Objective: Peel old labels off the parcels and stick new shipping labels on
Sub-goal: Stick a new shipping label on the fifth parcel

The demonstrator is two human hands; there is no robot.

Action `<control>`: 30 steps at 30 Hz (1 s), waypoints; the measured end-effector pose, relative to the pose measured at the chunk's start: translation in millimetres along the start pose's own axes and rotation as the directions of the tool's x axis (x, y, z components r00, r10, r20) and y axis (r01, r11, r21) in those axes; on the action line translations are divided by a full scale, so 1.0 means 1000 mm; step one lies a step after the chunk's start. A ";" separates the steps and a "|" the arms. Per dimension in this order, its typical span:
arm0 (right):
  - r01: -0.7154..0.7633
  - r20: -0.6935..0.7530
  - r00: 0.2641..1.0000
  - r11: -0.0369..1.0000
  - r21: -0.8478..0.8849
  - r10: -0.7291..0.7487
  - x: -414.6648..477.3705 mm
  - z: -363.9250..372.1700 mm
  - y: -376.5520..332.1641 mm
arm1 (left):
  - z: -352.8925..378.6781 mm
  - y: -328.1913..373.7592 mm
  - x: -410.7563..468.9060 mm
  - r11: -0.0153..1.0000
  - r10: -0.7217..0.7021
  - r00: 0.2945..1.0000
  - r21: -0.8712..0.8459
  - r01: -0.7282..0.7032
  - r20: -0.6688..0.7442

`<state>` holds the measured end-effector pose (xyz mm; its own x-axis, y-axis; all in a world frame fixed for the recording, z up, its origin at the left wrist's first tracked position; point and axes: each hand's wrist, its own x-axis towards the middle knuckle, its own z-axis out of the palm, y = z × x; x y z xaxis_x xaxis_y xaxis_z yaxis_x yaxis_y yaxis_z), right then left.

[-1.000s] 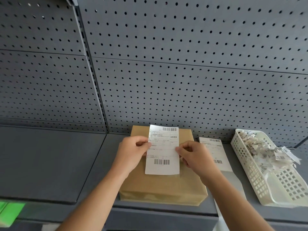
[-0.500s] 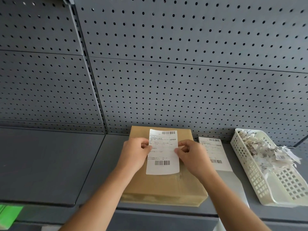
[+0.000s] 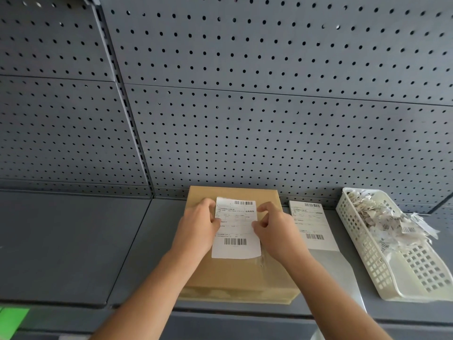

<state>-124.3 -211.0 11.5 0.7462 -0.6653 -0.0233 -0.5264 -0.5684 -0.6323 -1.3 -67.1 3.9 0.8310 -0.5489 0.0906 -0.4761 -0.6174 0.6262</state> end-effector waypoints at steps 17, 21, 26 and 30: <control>0.259 -0.092 0.950 0.918 -0.300 -0.298 0.000 0.013 -0.001 | -0.003 -0.007 -0.004 0.927 0.315 0.946 0.187 -0.324 0.075; 0.376 -0.028 0.908 0.842 -0.386 -0.418 0.004 0.022 -0.003 | -0.003 -0.007 0.003 0.877 0.384 0.907 0.239 -0.417 0.173; 0.447 0.143 0.893 0.810 -0.380 -0.426 0.010 0.032 -0.005 | 0.006 -0.009 0.011 0.832 0.409 0.870 0.279 -0.479 0.275; 0.456 0.197 0.890 0.794 -0.403 -0.411 0.012 0.036 -0.003 | 0.012 -0.011 0.014 0.827 0.367 0.868 0.310 -0.469 0.334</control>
<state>-98.9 -200.1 -15.1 0.9608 -0.2632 0.0869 -0.2420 -0.9493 -0.2005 12.2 -74.6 -10.9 0.4504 -0.8914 0.0501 -0.8727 -0.4277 0.2356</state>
